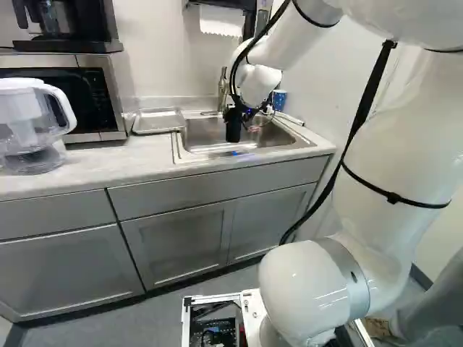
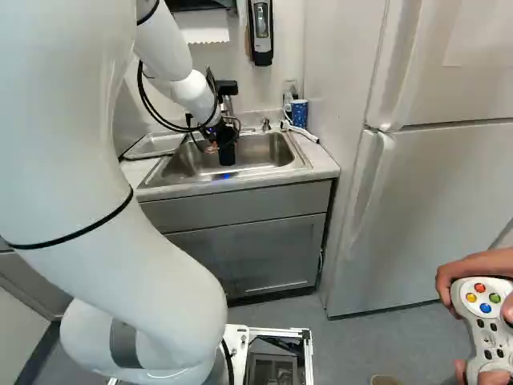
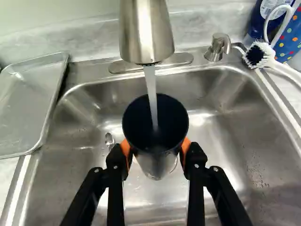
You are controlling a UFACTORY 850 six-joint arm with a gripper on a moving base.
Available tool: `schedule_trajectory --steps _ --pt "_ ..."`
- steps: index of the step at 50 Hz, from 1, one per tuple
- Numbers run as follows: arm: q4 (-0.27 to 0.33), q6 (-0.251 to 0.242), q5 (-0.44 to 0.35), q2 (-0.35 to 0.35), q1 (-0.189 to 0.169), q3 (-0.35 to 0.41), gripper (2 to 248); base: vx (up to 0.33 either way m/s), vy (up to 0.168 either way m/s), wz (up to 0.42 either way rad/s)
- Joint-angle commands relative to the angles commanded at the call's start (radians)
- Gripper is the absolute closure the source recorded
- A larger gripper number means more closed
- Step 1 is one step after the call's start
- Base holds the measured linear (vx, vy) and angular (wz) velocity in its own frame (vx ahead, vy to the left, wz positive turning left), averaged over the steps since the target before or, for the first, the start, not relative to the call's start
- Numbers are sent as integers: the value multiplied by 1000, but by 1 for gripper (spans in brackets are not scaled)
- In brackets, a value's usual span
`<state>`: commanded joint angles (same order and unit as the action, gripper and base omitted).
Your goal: Rinse the cup and place it in the tray
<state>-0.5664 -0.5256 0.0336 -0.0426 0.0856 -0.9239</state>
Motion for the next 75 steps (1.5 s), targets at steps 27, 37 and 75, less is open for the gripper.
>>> schedule_trajectory --steps 27,37,75 --pt "0 0 0 -2 2 -2 129 0 0 0" --pt "0 0 0 -2 2 -2 129 0 0 0" --pt "0 0 0 -2 2 -2 129 0 0 0"
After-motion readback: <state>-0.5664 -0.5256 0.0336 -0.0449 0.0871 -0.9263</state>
